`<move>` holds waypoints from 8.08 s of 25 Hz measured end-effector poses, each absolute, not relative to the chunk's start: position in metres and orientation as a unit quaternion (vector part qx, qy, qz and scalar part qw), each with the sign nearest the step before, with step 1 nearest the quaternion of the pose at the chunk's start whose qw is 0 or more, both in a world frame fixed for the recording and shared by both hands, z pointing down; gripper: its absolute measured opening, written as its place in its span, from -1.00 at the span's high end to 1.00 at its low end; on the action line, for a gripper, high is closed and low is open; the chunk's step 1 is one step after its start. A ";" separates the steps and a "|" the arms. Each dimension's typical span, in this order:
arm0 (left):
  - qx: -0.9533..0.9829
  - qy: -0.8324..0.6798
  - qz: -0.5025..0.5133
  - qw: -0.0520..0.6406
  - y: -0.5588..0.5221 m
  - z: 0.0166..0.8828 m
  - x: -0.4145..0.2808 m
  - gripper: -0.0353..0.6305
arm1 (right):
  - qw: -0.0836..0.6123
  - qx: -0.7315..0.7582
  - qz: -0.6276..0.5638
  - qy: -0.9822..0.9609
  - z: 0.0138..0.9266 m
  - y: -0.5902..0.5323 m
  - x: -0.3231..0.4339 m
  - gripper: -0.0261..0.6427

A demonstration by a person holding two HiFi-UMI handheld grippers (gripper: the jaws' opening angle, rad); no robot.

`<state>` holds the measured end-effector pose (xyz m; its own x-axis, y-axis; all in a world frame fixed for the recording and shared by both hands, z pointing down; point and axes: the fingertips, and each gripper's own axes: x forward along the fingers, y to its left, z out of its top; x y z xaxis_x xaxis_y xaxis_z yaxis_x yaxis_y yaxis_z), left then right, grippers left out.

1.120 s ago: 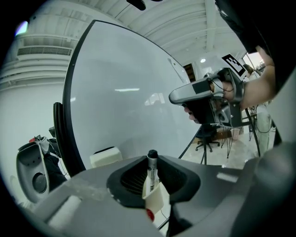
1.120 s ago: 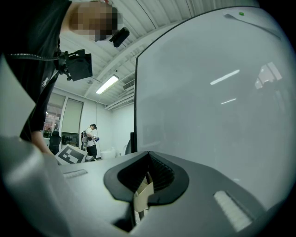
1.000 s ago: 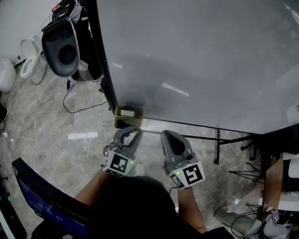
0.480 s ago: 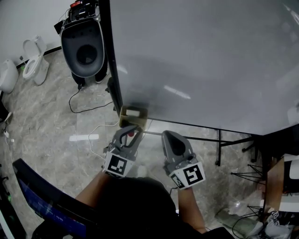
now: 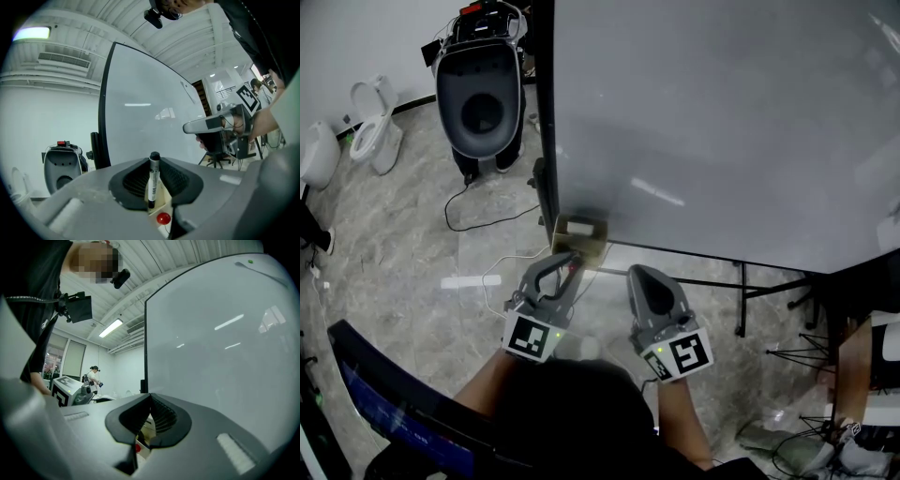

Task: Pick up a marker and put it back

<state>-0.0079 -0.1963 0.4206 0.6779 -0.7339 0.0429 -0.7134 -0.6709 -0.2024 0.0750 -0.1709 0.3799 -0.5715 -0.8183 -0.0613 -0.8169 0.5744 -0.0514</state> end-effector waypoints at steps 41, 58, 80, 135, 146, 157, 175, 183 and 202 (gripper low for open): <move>-0.881 0.469 -0.016 0.059 -0.177 0.378 -0.116 0.68 | 0.042 -0.462 0.008 0.886 0.365 -0.155 0.039 0.89; -0.893 0.446 -0.018 0.066 -0.175 0.387 -0.085 0.67 | 0.045 -0.472 0.006 0.880 0.369 -0.146 0.054 0.89; -0.925 0.364 -0.051 0.101 -0.187 0.421 0.000 0.68 | 0.031 -0.497 -0.001 0.867 0.381 -0.147 0.085 0.89; -0.931 0.302 -0.174 0.109 -0.191 0.505 0.041 0.48 | 0.030 -0.527 -0.009 0.849 0.381 -0.151 0.135 0.89; -0.933 0.310 -0.145 0.114 -0.188 0.484 0.028 0.67 | 0.037 -0.519 -0.004 0.854 0.387 -0.149 0.119 0.89; -0.926 0.353 -0.100 0.090 -0.184 0.451 -0.005 0.74 | 0.038 -0.502 -0.001 0.864 0.384 -0.147 0.094 0.89; -0.904 0.423 -0.038 0.042 -0.163 0.399 -0.084 0.88 | 0.040 -0.479 0.006 0.877 0.354 -0.131 0.054 0.89; -0.899 0.437 -0.013 0.035 -0.160 0.382 -0.103 0.88 | 0.037 -0.484 0.009 0.874 0.360 -0.130 0.050 0.89; -0.910 0.415 -0.011 0.028 -0.160 0.392 -0.093 0.88 | 0.034 -0.502 0.008 0.864 0.365 -0.127 0.055 0.89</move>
<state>-0.0935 -0.1595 0.3916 0.6561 -0.7547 -0.0031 -0.7534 -0.6548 -0.0594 0.0552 -0.1272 0.3654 -0.4928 -0.8675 -0.0673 -0.8686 0.4950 -0.0205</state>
